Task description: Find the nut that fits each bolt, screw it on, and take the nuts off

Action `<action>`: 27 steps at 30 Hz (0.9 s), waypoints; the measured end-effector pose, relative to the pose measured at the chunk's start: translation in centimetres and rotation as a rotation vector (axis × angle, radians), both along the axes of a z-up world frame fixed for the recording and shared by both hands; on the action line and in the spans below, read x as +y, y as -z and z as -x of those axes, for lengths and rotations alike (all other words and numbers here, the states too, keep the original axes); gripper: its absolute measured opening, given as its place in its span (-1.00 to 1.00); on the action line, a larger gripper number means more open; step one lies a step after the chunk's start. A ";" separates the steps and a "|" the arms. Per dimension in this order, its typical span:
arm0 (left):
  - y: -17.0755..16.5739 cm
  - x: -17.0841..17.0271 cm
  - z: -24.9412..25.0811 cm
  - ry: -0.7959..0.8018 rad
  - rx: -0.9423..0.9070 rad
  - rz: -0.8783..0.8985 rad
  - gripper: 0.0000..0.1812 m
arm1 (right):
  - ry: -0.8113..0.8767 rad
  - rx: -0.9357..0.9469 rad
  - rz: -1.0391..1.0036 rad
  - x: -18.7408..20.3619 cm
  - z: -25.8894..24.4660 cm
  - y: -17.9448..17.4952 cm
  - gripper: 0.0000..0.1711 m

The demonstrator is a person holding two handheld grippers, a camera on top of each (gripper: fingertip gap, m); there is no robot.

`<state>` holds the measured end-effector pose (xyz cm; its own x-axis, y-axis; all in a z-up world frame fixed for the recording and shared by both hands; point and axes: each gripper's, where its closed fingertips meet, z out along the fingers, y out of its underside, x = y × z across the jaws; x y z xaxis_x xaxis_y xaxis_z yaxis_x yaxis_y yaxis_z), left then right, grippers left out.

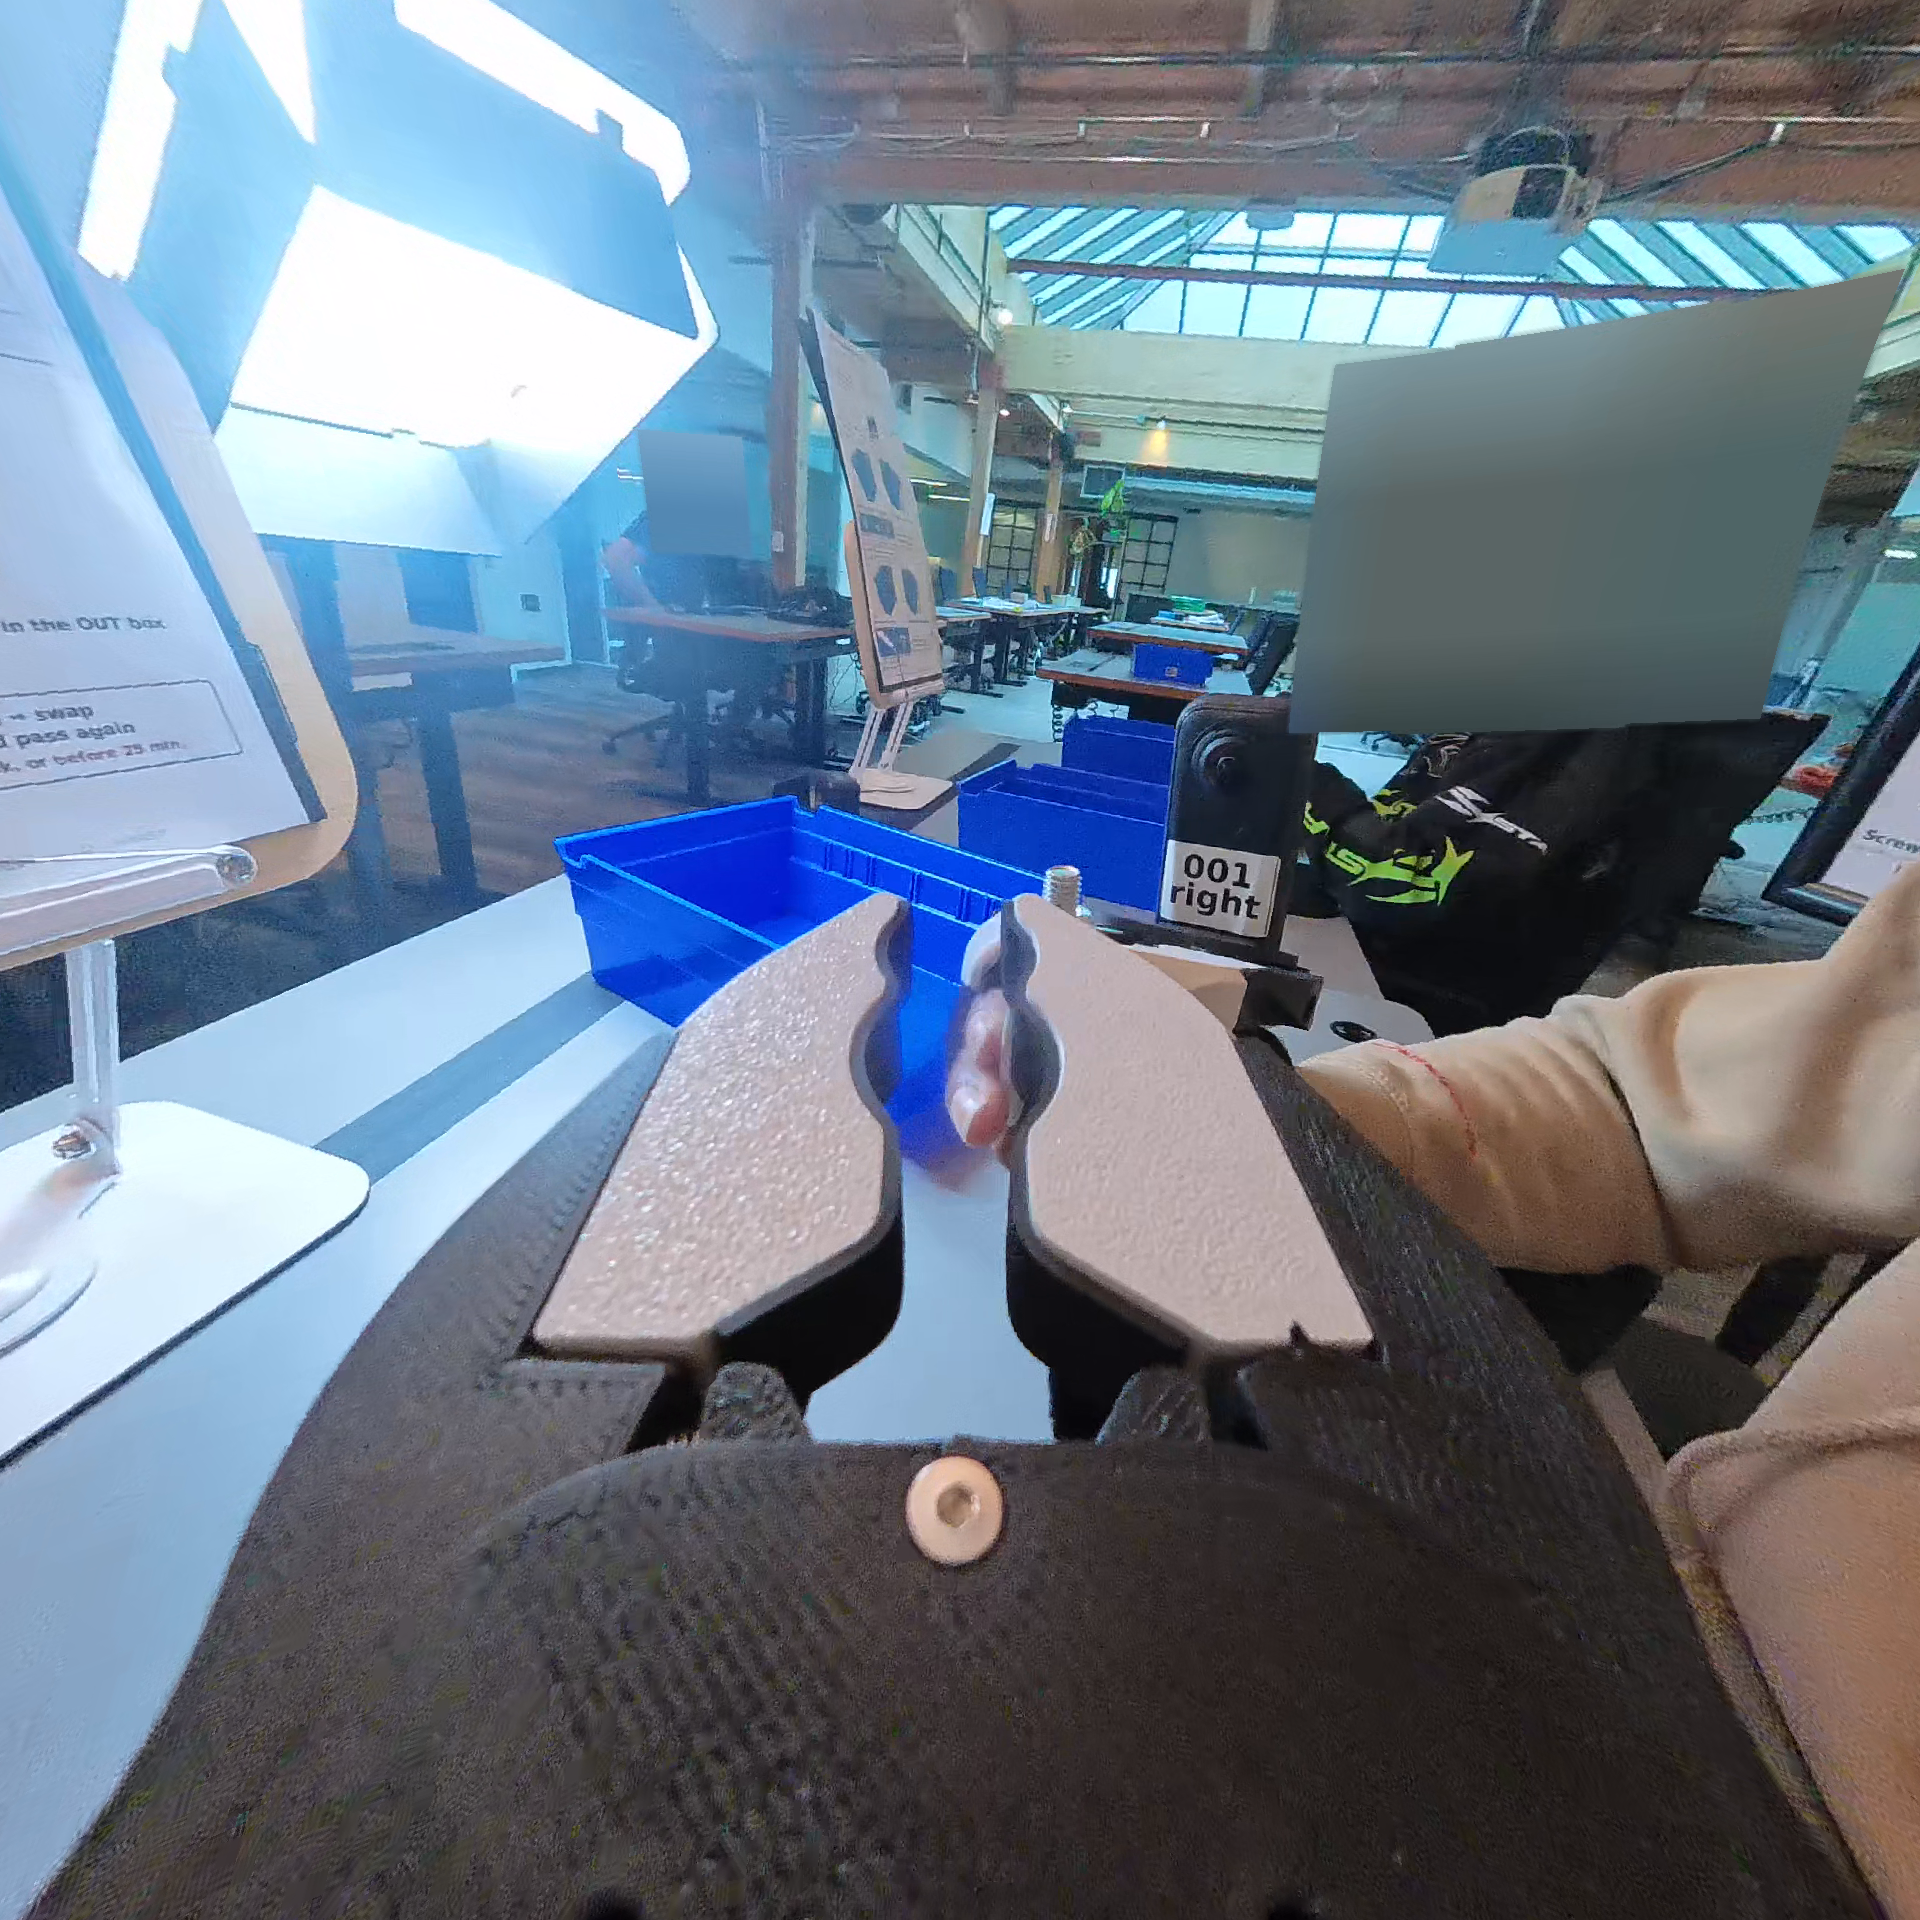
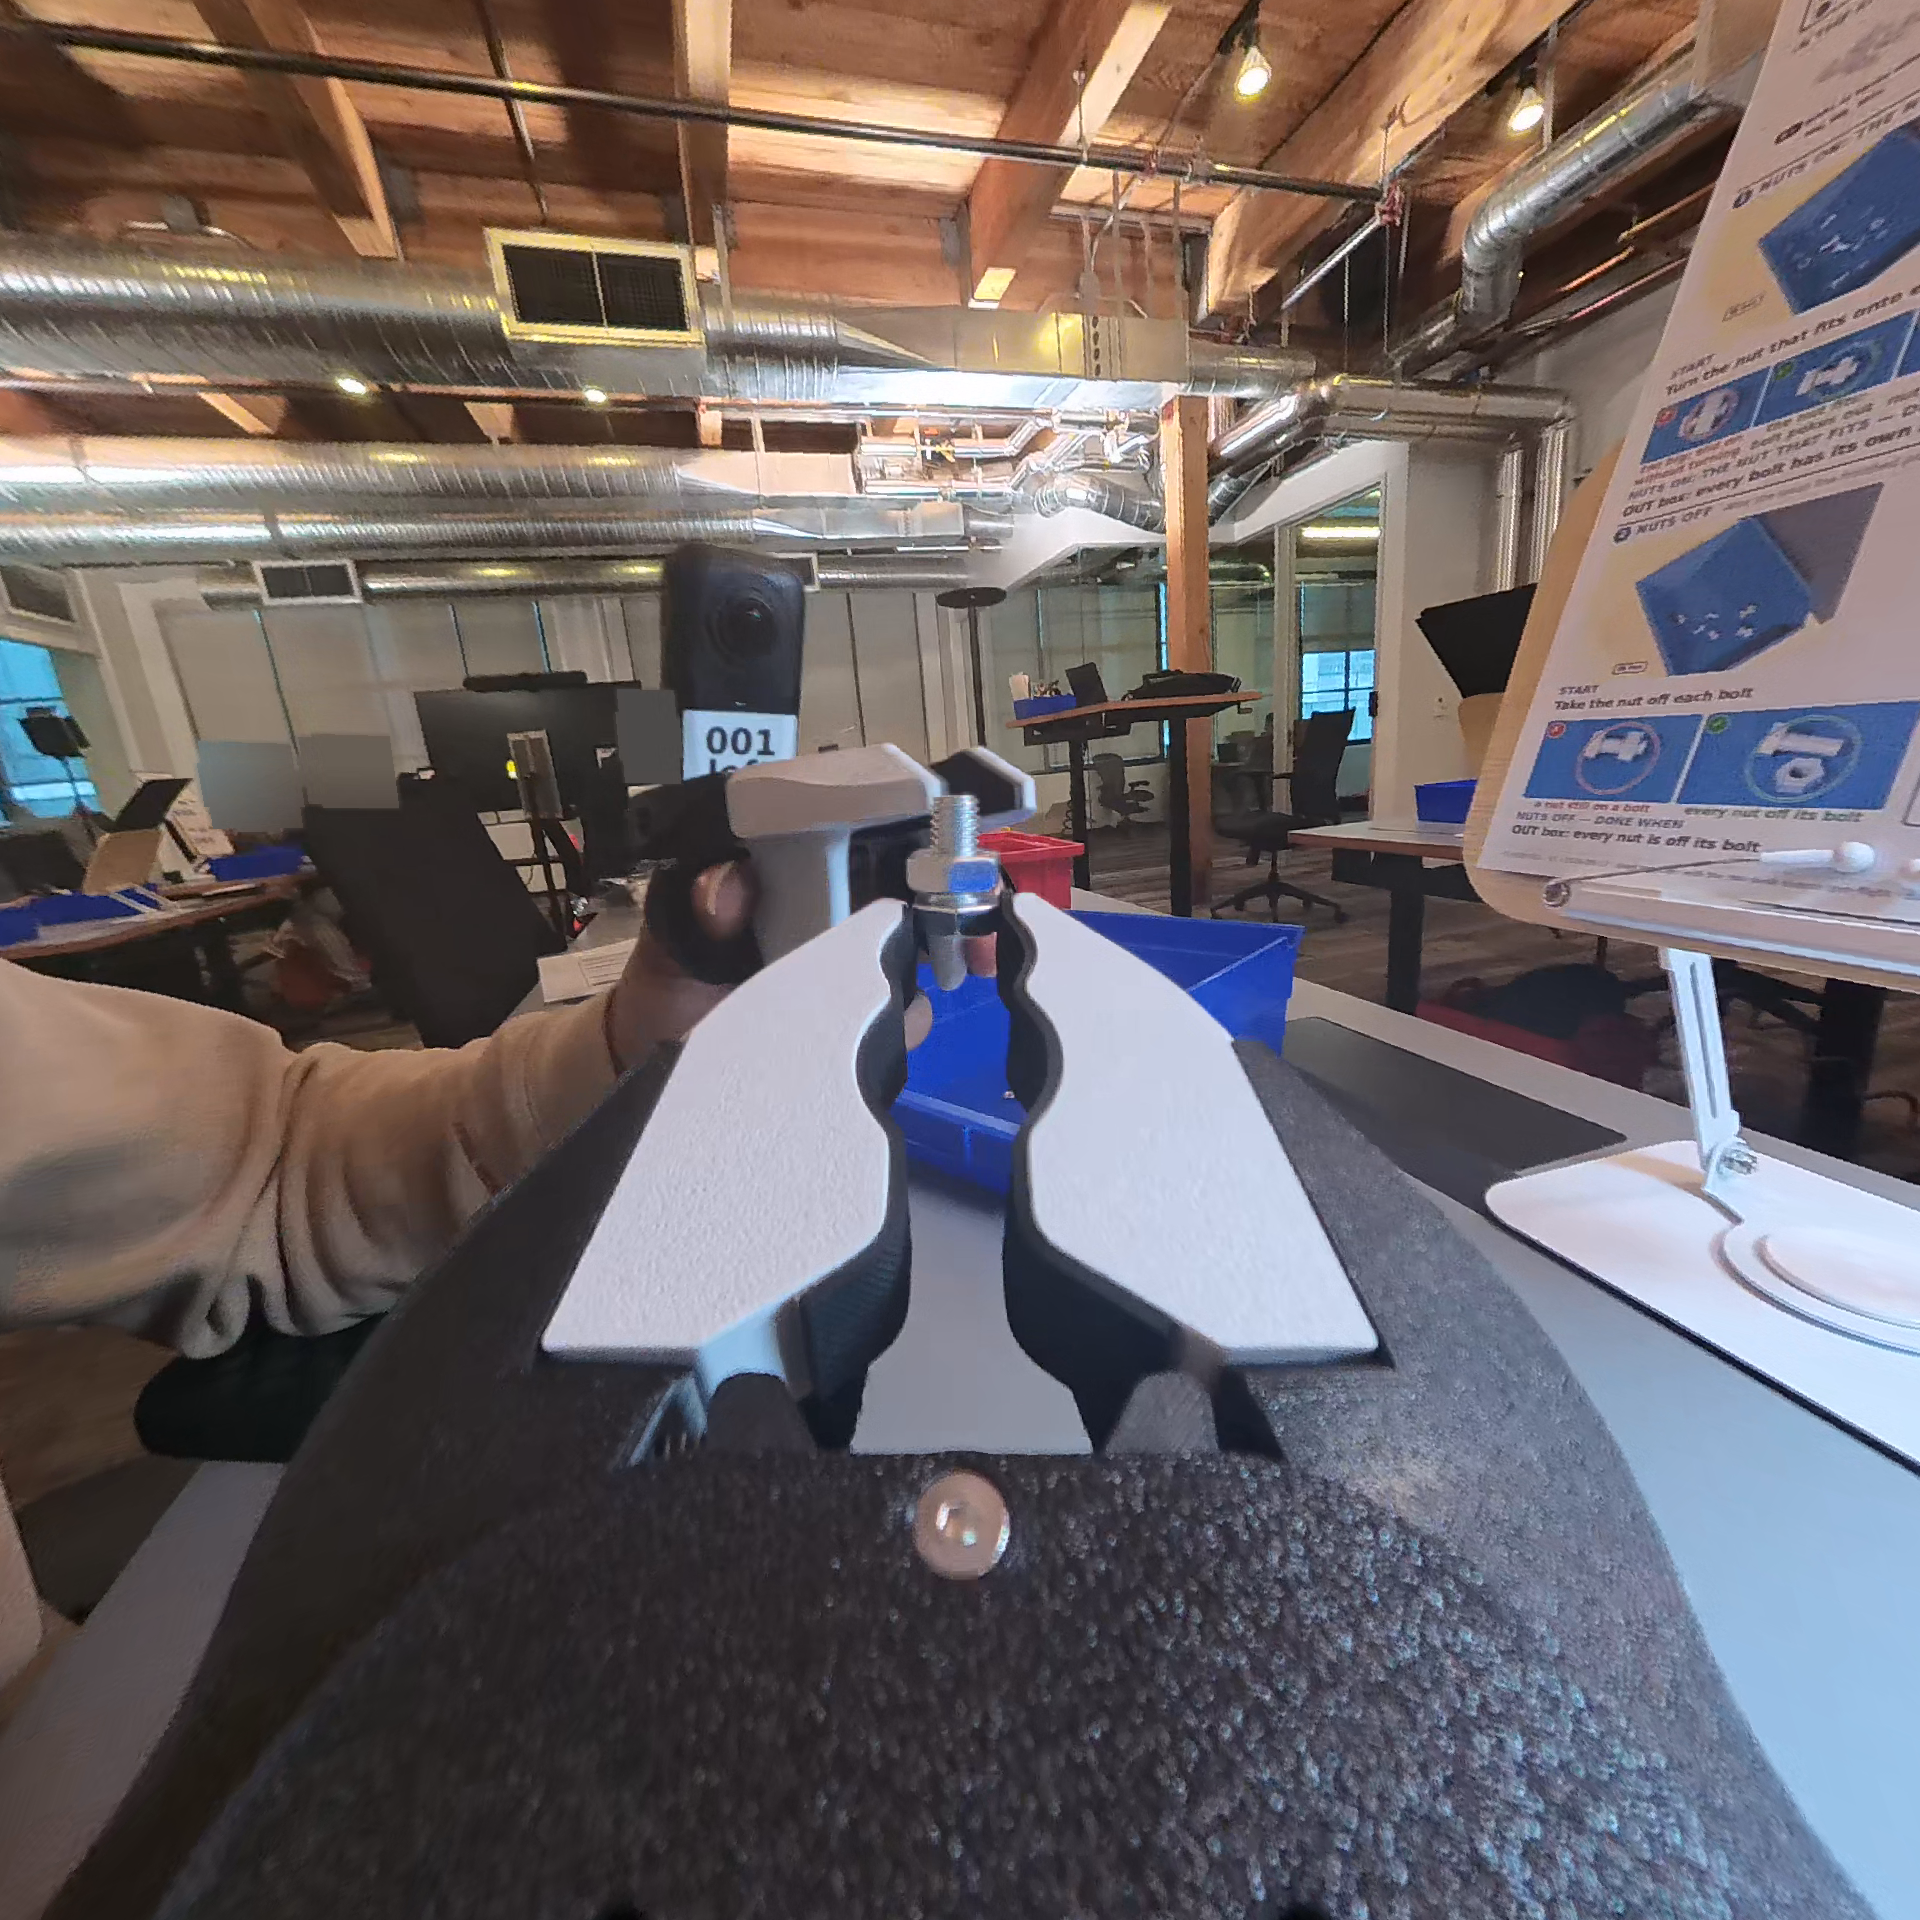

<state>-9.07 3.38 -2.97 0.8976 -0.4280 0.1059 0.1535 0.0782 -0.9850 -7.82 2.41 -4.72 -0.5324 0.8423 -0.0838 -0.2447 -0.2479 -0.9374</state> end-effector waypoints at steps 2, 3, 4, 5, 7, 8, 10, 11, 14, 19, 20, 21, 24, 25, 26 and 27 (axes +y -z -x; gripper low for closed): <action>0.1 0.0 -0.9 0.009 0.046 -0.005 -0.81 | -0.003 -0.008 0.003 -0.1 0.1 0.2 -0.83; 0.1 0.0 -1.2 0.019 0.052 -0.005 -0.81 | -0.004 -0.011 0.004 -0.1 0.2 0.3 -0.83; 0.2 0.0 -1.5 0.027 0.047 -0.004 -0.80 | -0.005 -0.014 0.005 -0.1 0.2 0.3 -0.83; 0.2 0.0 -1.5 0.031 0.041 -0.002 -0.80 | -0.006 -0.016 0.006 -0.1 0.2 0.4 -0.83; 0.4 0.1 -1.4 0.033 0.038 0.006 -0.81 | -0.004 -0.018 0.004 0.0 0.2 0.4 -0.83; 0.6 0.1 -1.4 0.038 0.038 0.011 -0.81 | -0.005 -0.021 0.001 -0.1 0.2 0.4 -0.83; 0.8 0.1 -1.6 0.047 0.043 0.021 -0.81 | -0.005 -0.026 -0.009 -0.2 0.2 0.6 -0.83; 0.9 0.2 -1.6 0.049 0.050 0.025 -0.82 | -0.001 -0.032 -0.021 -0.2 0.3 0.7 -0.83; 1.1 0.2 -1.8 0.052 0.061 0.030 -0.84 | 0.019 -0.058 -0.078 -0.5 0.6 1.4 -0.83; 2.5 0.4 -2.0 0.060 0.137 0.100 -0.84 | 0.044 -0.115 -0.167 -0.7 1.2 2.7 -0.83; 2.8 0.5 -1.9 0.048 0.159 0.106 -0.86 | 0.049 -0.127 -0.192 -0.8 1.3 3.0 -0.83; 3.2 0.6 -1.8 0.041 0.185 0.125 -0.91 | 0.052 -0.140 -0.209 -0.8 1.4 3.3 -0.83; 3.8 0.6 -1.4 0.035 0.221 0.153 -0.91 | 0.054 -0.171 -0.230 -0.6 1.6 3.9 -0.83; 3.8 0.6 -1.4 0.042 0.210 0.155 -0.91 | 0.051 -0.176 -0.237 -0.5 1.6 3.9 -0.83; 3.8 0.6 -1.4 0.052 0.192 0.157 -0.91 | 0.048 -0.179 -0.245 -0.5 1.5 3.9 -0.83; 3.8 0.6 -1.4 0.063 0.174 0.156 -0.91 | 0.045 -0.181 -0.254 -0.4 1.5 3.8 -0.83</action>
